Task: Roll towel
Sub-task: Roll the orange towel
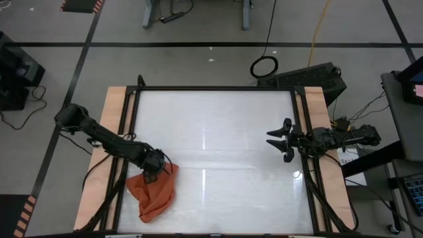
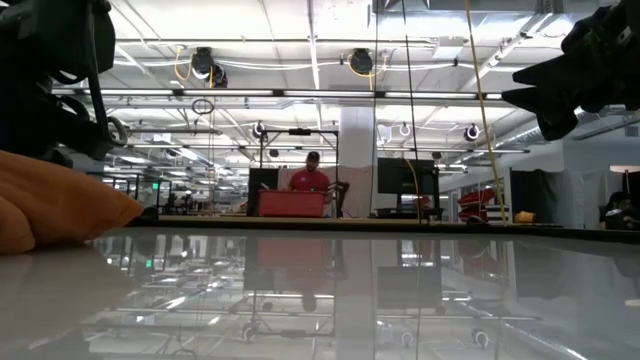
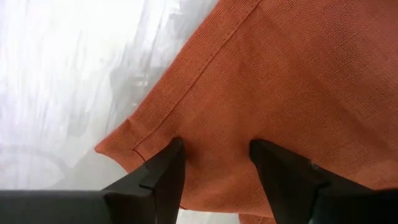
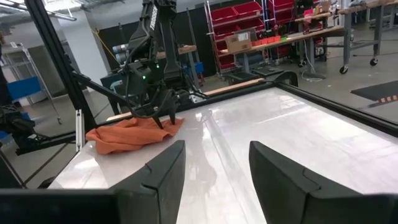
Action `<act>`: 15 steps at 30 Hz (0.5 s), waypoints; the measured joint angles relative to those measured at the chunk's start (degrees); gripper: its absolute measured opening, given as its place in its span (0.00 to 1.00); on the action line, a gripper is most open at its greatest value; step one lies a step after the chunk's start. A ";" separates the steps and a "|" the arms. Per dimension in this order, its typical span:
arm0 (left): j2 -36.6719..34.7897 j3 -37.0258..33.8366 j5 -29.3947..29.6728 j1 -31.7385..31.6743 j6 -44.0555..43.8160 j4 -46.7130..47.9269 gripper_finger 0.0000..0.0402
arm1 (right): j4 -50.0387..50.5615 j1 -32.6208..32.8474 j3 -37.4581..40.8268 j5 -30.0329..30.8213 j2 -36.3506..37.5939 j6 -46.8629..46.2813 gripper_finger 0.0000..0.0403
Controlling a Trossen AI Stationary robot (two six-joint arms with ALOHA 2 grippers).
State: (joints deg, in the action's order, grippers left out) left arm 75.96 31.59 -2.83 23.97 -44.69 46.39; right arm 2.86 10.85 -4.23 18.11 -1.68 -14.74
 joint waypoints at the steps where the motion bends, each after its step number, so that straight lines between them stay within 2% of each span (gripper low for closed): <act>1: 0.00 0.00 -0.02 0.00 0.01 0.00 0.48 | 0.18 0.00 0.00 0.00 0.00 0.00 0.42; 5: 0.02 0.00 -0.45 0.02 0.00 -0.44 0.37 | 1.25 0.02 0.00 0.01 -0.02 -0.01 0.42; 10: 0.04 0.00 -0.54 0.02 0.47 -0.45 0.06 | 2.46 0.02 0.00 0.02 -0.02 -0.44 0.42; 15: 0.26 2.64 2.41 0.02 2.29 3.73 0.02 | 2.46 0.01 0.00 0.02 -0.01 -0.59 0.42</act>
State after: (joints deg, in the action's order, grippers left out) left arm 76.22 34.24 -0.42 23.99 -42.39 50.12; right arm 5.32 10.86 -4.23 18.13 -1.68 -15.33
